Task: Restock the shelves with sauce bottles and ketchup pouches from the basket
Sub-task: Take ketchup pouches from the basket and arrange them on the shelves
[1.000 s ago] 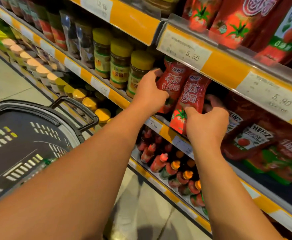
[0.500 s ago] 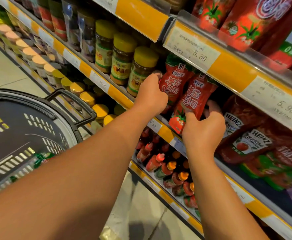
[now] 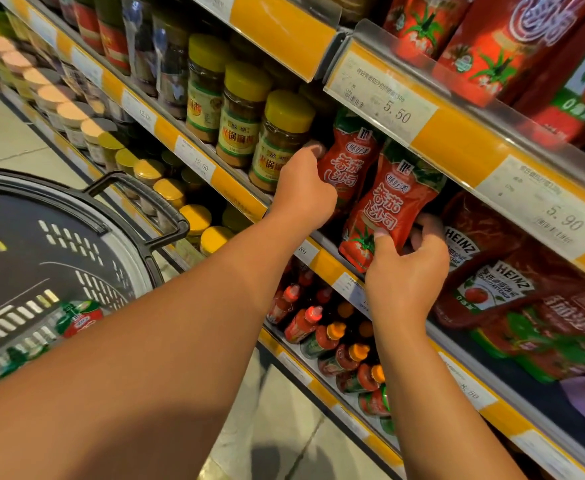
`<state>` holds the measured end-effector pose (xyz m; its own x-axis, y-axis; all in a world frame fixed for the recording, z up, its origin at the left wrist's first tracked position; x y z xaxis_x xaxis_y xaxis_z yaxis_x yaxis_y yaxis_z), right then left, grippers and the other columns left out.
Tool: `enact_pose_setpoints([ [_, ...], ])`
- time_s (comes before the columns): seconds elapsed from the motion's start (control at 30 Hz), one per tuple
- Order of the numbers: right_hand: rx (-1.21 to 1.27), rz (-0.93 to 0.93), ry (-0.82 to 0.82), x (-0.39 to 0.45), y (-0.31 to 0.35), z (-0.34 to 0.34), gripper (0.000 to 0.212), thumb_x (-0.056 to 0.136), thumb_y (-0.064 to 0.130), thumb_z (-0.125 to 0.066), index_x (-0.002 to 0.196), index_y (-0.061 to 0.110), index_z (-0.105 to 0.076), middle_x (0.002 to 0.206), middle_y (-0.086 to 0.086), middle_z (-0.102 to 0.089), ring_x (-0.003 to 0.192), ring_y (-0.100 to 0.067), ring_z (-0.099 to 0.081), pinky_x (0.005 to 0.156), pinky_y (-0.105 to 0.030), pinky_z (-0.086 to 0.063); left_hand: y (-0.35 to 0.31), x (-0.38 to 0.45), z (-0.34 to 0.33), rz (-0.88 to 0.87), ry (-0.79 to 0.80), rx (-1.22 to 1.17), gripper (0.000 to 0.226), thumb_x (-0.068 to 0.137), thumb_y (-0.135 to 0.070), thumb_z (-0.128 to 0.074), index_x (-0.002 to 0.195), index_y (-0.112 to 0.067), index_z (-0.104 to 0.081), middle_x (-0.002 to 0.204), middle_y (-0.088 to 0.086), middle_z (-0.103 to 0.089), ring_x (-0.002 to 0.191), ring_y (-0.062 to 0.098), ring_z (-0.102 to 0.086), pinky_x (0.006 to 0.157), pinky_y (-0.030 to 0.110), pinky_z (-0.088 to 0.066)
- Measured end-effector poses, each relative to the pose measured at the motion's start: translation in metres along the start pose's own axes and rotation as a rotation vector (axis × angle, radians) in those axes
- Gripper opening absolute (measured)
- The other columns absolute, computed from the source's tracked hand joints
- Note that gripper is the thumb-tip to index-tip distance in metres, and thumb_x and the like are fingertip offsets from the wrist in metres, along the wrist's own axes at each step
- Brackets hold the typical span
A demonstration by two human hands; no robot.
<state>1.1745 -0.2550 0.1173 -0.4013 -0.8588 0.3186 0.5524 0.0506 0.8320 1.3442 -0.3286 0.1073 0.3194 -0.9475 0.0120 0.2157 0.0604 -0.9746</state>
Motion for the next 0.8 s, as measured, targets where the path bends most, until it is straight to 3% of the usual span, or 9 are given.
enact_pose_setpoints([
  [0.07, 0.019, 0.004, 0.008, 0.001, 0.0, -0.002, 0.038, 0.095, 0.022, -0.071, 0.13, 0.026, -0.06, 0.109, 0.01, -0.071, 0.099, -0.011, -0.07, 0.086, -0.047, -0.061, 0.0, 0.002, -0.003, -0.007, 0.028, -0.002, 0.048, 0.092, 0.002, -0.065, 0.135, -0.018, -0.056, 0.124, 0.004, -0.067, 0.112, 0.021, -0.063, 0.098, 0.04, -0.058],
  [0.23, 0.035, -0.028, 0.041, 0.004, 0.0, -0.013, 0.028, 0.1, 0.018, -0.065, 0.127, 0.02, -0.061, 0.105, 0.008, -0.068, 0.093, -0.013, -0.067, 0.087, -0.046, -0.061, 0.001, 0.006, -0.005, -0.031, 0.059, 0.012, 0.048, 0.094, 0.007, -0.058, 0.136, -0.017, -0.055, 0.12, 0.001, -0.065, 0.109, 0.019, -0.061, 0.09, 0.03, -0.052],
  [0.37, 0.021, -0.09, 0.029, 0.007, 0.001, -0.016, 0.053, 0.1, 0.011, -0.063, 0.149, 0.023, -0.047, 0.121, -0.002, -0.065, 0.096, -0.016, -0.058, 0.09, -0.047, -0.059, 0.0, 0.005, -0.004, -0.065, 0.051, 0.056, 0.052, 0.093, 0.005, -0.059, 0.139, -0.019, -0.055, 0.126, 0.003, -0.066, 0.115, 0.022, -0.061, 0.1, 0.037, -0.054],
  [0.43, 0.046, -0.078, 0.027, 0.007, 0.003, -0.014, 0.06, 0.098, 0.009, -0.065, 0.152, 0.025, -0.043, 0.129, -0.001, -0.065, 0.102, -0.017, -0.062, 0.091, -0.044, -0.059, -0.003, 0.002, -0.002, -0.081, 0.03, 0.086, 0.056, 0.092, 0.004, -0.059, 0.141, -0.02, -0.053, 0.129, 0.004, -0.065, 0.117, 0.023, -0.06, 0.1, 0.035, -0.054],
  [0.53, 0.093, -0.043, 0.026, 0.006, 0.008, -0.007, 0.063, 0.094, 0.012, -0.069, 0.151, 0.025, -0.044, 0.127, 0.004, -0.065, 0.107, -0.01, -0.062, 0.09, -0.032, -0.058, -0.009, -0.002, 0.001, -0.104, -0.022, 0.148, 0.061, 0.087, 0.001, -0.061, 0.143, -0.02, -0.052, 0.134, 0.008, -0.062, 0.118, 0.028, -0.06, 0.097, 0.038, -0.056],
  [0.6, 0.126, -0.04, 0.046, 0.003, 0.009, -0.002, 0.063, 0.094, 0.014, -0.071, 0.151, 0.023, -0.044, 0.125, 0.01, -0.061, 0.107, -0.002, -0.059, 0.083, -0.014, -0.052, -0.013, -0.007, 0.003, -0.116, -0.044, 0.213, 0.058, 0.084, -0.004, -0.063, 0.139, -0.018, -0.052, 0.127, 0.012, -0.061, 0.109, 0.032, -0.061, 0.083, 0.039, -0.056],
  [0.67, 0.135, -0.025, 0.068, -0.002, 0.009, 0.003, 0.055, 0.095, 0.015, -0.071, 0.144, 0.022, -0.047, 0.119, 0.017, -0.056, 0.106, 0.003, -0.057, 0.077, -0.007, -0.045, -0.018, -0.015, 0.005, -0.123, -0.036, 0.267, 0.051, 0.085, -0.008, -0.064, 0.135, -0.015, -0.051, 0.121, 0.012, -0.059, 0.102, 0.033, -0.06, 0.071, 0.036, -0.046],
  [0.8, 0.079, 0.033, 0.071, -0.013, 0.005, 0.012, 0.038, 0.092, 0.013, -0.068, 0.121, 0.028, -0.05, 0.11, 0.015, -0.054, 0.1, -0.002, -0.057, 0.078, -0.025, -0.049, -0.02, -0.028, 0.019, -0.084, -0.083, 0.249, 0.038, 0.091, -0.013, -0.064, 0.125, -0.016, -0.049, 0.119, 0.002, -0.049, 0.092, 0.023, -0.051, 0.065, 0.029, -0.036],
])
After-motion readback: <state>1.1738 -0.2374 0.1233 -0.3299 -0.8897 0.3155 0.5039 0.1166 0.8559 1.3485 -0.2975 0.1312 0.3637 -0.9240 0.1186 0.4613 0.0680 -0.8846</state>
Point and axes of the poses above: each hand's wrist, its own x-axis towards the middle knuckle, its own z-axis out of the back of the hand, y = z × x, the point moved 5 cm from there along x, towards the middle knuckle
